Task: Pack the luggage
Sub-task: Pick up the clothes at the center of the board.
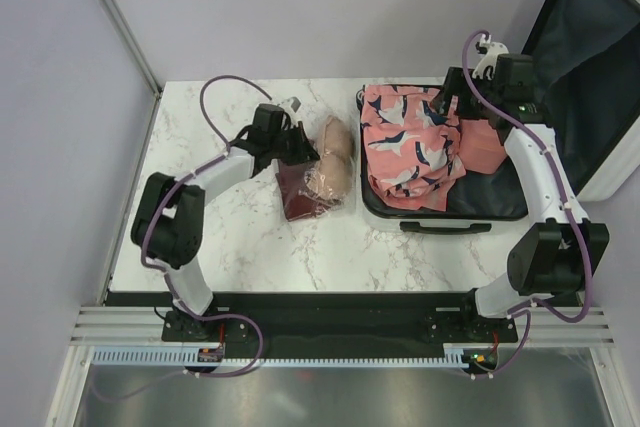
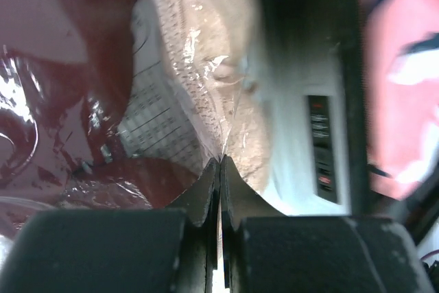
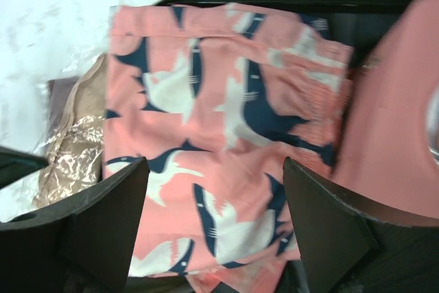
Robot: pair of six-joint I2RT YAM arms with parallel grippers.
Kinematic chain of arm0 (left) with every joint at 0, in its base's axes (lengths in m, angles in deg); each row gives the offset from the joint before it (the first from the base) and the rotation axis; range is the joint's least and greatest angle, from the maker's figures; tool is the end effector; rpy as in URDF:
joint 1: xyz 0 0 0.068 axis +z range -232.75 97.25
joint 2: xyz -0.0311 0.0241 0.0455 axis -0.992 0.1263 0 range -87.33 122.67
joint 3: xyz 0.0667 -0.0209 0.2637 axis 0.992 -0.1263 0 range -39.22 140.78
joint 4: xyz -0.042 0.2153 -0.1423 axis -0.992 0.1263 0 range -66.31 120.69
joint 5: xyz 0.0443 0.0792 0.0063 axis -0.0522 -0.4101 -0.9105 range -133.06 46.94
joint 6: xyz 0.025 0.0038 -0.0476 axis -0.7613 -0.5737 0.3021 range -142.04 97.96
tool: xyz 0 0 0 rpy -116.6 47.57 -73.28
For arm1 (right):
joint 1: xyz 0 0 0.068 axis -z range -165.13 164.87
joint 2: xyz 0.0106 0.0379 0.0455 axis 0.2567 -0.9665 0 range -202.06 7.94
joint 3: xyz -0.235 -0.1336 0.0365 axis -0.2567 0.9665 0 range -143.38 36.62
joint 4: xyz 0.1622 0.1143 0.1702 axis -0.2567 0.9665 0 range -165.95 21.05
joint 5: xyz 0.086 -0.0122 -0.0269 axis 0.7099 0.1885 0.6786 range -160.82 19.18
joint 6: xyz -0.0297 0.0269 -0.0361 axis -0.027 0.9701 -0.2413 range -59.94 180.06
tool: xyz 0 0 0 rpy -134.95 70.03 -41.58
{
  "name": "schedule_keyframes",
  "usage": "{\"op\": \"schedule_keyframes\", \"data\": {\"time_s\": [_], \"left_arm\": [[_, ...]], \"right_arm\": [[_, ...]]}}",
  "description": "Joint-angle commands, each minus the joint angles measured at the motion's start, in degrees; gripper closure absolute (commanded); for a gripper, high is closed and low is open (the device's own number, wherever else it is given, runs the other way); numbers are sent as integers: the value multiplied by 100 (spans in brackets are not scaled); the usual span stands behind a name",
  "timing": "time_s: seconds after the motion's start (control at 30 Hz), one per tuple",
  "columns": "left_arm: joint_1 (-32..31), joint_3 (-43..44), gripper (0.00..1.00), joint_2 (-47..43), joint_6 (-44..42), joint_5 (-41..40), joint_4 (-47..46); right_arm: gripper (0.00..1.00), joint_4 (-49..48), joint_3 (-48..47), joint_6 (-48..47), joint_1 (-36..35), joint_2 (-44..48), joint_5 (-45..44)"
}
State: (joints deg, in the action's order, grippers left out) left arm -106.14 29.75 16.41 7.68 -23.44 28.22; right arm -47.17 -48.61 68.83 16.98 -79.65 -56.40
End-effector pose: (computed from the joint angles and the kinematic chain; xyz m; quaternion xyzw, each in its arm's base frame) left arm 0.3637 -0.1704 0.2115 0.0237 0.8932 -0.3263 0.3085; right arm 0.3491 -0.0039 0.3710 0.0205 0.8660 0.1375 0.4803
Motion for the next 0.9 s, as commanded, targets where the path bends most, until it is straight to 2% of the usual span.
{"op": "schedule_keyframes", "data": {"time_s": [0.0, 0.2, 0.37, 0.43, 0.47, 0.5, 0.57, 0.6, 0.63, 0.73, 0.77, 0.87], "left_arm": [[-24, 99, 98, -950, -571, 200, -427], [-24, -226, 98, -1760, -1011, 936, -427], [-16, 142, 98, -2217, -1117, 1702, 125], [-16, 422, 98, -2271, -1108, 2124, 293], [-16, 529, 98, -2271, -1091, 2508, 459], [10, 643, 98, -2253, -1030, 2773, 521], [37, 977, 98, -2148, -907, 3570, 618], [46, 1091, 98, -2148, -784, 3749, 680], [46, 1249, 98, -2157, -739, 3890, 672], [63, 1609, 98, -2166, -485, 4532, 680], [72, 1689, 98, -2122, -380, 4881, 689], [72, 1874, 98, -2121, -2, 5262, 558]], "right_arm": [[13, -65, -380, -69, -79, -292, 1542], [12, -635, -600, 142, -315, -557, 2616], [11, -1821, -626, 835, -325, -715, 3637], [11, -2573, -644, 1581, -325, -882, 4119], [11, -2840, -626, 2192, -325, -1004, 4252], [11, -3521, -626, 2477, -325, -1058, 4384], [11, -4166, -600, 3101, -325, -1224, 4771], [11, -4500, -591, 3696, -325, -1286, 4912], [11, -5034, -617, 3936, -325, -1356, 5035], [11, -5643, -592, 4552, -334, -1603, 5431], [11, -5733, -556, 4641, -334, -1612, 5475], [11, -6076, -468, 4992, -325, -1621, 5633]]}}
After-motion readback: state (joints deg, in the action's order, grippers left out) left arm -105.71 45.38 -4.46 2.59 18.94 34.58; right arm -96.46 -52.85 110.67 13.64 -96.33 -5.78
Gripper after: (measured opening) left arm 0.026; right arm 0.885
